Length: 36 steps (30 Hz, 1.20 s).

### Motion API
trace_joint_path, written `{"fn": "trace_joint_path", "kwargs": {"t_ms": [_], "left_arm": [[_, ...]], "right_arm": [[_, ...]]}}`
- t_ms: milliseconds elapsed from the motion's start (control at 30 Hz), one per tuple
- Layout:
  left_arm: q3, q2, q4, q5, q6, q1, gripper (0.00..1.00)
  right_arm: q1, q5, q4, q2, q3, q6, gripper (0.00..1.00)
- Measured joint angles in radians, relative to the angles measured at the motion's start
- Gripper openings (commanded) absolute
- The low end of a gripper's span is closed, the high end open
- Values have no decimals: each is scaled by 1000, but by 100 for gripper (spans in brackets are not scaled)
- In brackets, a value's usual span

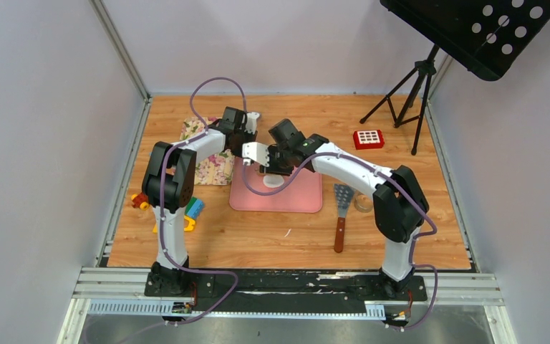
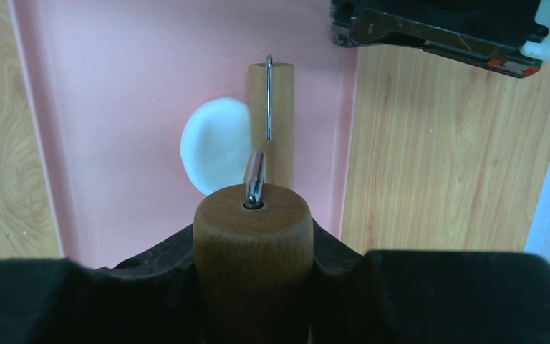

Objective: Roll out the dumpling wrappers from the dough
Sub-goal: Flatten out the dough on the work surface.

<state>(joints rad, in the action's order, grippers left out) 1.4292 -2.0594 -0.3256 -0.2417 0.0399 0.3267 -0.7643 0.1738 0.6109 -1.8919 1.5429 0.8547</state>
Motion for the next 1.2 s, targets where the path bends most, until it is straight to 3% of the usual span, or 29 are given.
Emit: {"fn": "trace_joint_path", "kwargs": {"t_ms": [500, 1200], "left_arm": [[0, 0, 0, 0, 0, 0, 0], [0, 0, 0, 0, 0, 0, 0]], "right_arm": [[-27, 35, 31, 80, -89, 142, 0], [-42, 28, -16, 175, -229, 205, 0]]}}
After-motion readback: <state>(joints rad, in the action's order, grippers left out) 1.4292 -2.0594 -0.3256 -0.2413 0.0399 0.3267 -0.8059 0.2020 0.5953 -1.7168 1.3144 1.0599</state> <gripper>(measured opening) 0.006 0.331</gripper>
